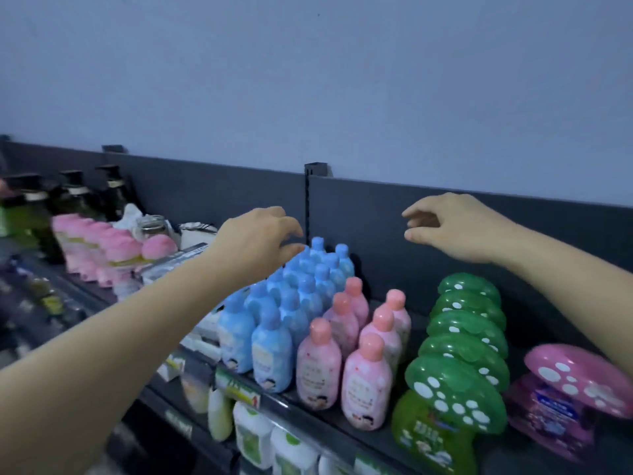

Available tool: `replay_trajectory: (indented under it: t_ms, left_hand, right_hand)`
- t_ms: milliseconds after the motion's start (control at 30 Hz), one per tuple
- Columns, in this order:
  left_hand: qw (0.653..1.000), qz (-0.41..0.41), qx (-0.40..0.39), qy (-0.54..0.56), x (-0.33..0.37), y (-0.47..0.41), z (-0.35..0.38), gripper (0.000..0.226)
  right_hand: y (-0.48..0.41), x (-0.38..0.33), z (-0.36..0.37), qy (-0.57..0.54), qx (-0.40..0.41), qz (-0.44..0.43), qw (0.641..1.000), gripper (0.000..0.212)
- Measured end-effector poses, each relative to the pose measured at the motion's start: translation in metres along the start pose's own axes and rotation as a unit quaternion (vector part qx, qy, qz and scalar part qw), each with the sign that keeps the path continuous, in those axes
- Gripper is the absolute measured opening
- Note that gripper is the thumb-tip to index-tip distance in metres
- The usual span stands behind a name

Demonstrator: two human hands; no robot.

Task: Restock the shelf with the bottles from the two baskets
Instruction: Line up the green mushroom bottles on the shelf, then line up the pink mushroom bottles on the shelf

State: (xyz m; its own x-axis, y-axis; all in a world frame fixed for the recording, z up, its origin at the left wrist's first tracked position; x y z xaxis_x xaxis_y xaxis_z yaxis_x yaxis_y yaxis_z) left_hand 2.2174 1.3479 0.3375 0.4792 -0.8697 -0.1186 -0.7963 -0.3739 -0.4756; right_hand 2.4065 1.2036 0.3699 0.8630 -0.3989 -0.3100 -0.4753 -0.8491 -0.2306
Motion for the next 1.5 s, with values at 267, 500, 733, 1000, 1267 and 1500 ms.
replay_trajectory:
  t_ms: [267, 500, 733, 1000, 1267, 1500]
  left_hand:
    - [0.993, -0.109, 0.024, -0.041, -0.141, 0.181, -0.052, 0.031]
    - [0.961, -0.265, -0.038, -0.064, -0.257, 0.393, -0.081, 0.028]
    - [0.92, -0.376, -0.081, -0.073, -0.309, 0.538, -0.09, 0.034]
    - [0.897, -0.43, -0.086, -0.056, -0.333, 0.606, -0.058, 0.032]
    - [0.881, -0.459, -0.116, 0.002, -0.383, 0.605, 0.031, 0.036]
    - [0.847, -0.508, -0.145, 0.057, -0.441, 0.585, 0.117, 0.029]
  right_hand:
    - [0.028, -0.189, 0.067, -0.036, -0.007, -0.128, 0.991, 0.04]
    - [0.078, -0.351, 0.205, -0.006, -0.088, -0.229, 0.97, 0.035]
    - [0.119, -0.451, 0.311, -0.022, -0.192, -0.258, 0.947, 0.049]
    - [0.121, -0.512, 0.387, -0.038, -0.252, -0.281, 0.925, 0.043]
    - [0.061, -0.523, 0.491, -0.046, -0.308, -0.259, 0.914, 0.037]
    - [-0.009, -0.541, 0.605, -0.047, -0.375, -0.244, 0.893, 0.027]
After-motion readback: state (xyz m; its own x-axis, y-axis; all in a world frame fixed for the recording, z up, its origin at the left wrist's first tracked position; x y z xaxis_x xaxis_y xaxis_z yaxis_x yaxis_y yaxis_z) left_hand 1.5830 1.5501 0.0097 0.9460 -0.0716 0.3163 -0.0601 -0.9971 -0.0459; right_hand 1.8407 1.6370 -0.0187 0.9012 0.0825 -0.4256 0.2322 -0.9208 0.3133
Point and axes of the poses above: each hand's wrist, its own y-axis away from the middle knuckle, its own z-axis out of the palm, x = y × z, the point moved 6 cm from there along -y, towards the middle knuckle, and after that the axes turned 8 degrees about z, right-handed, at the moved point
